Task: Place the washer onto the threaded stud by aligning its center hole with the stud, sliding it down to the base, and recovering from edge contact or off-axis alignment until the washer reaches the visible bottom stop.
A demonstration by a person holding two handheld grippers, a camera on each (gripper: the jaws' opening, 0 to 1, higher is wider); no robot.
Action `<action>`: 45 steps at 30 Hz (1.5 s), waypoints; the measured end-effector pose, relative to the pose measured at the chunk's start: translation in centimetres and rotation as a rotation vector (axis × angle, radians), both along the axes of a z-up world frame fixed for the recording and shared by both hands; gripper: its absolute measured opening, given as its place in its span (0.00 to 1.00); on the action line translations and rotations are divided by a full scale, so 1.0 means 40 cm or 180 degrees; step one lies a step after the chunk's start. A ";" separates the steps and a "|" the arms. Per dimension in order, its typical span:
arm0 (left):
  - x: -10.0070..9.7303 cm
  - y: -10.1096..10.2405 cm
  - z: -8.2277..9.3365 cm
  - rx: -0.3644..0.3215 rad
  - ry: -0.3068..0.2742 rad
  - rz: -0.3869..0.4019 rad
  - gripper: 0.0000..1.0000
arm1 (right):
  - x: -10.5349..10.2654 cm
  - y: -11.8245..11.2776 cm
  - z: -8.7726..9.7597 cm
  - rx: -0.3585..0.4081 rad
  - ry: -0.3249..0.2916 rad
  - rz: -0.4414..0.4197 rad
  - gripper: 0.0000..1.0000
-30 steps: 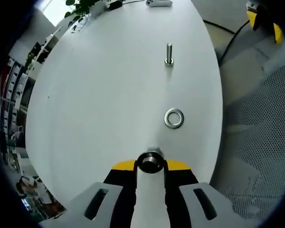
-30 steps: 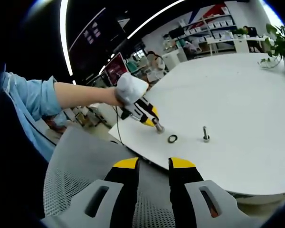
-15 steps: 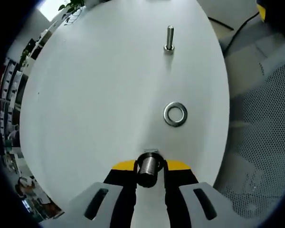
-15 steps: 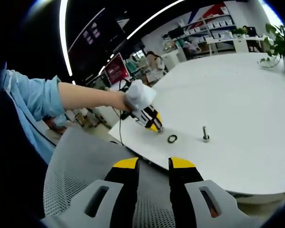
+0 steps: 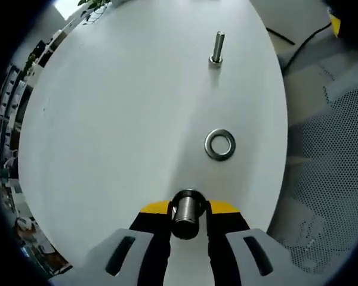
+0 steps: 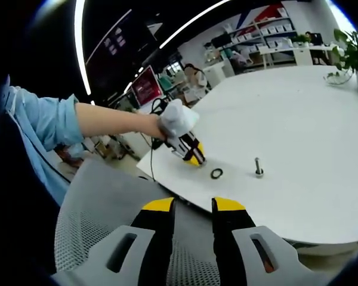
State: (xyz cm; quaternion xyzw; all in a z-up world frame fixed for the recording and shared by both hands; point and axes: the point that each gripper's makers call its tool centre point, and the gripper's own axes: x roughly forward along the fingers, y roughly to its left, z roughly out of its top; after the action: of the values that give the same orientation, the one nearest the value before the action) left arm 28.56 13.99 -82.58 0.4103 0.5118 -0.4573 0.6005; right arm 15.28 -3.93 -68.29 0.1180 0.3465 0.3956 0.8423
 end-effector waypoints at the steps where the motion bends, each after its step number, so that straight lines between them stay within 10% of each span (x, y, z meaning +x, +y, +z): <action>1: 0.002 0.002 0.002 -0.0001 -0.0002 0.0050 0.21 | -0.001 0.000 0.000 0.0001 0.0003 0.0006 0.27; 19: -0.005 -0.077 0.088 -0.0373 -0.0143 0.0065 0.17 | -0.002 0.001 -0.001 -0.0008 -0.0003 0.0035 0.27; 45: -0.056 -0.177 -0.021 -0.0158 0.0077 -0.0205 0.25 | -0.010 0.008 -0.001 -0.0022 0.0000 0.0114 0.27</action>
State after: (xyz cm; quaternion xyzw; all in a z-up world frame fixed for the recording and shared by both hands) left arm 26.34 6.92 -83.42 0.4060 0.4940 -0.4939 0.5892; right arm 14.89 -3.60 -68.32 0.1089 0.3499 0.4095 0.8355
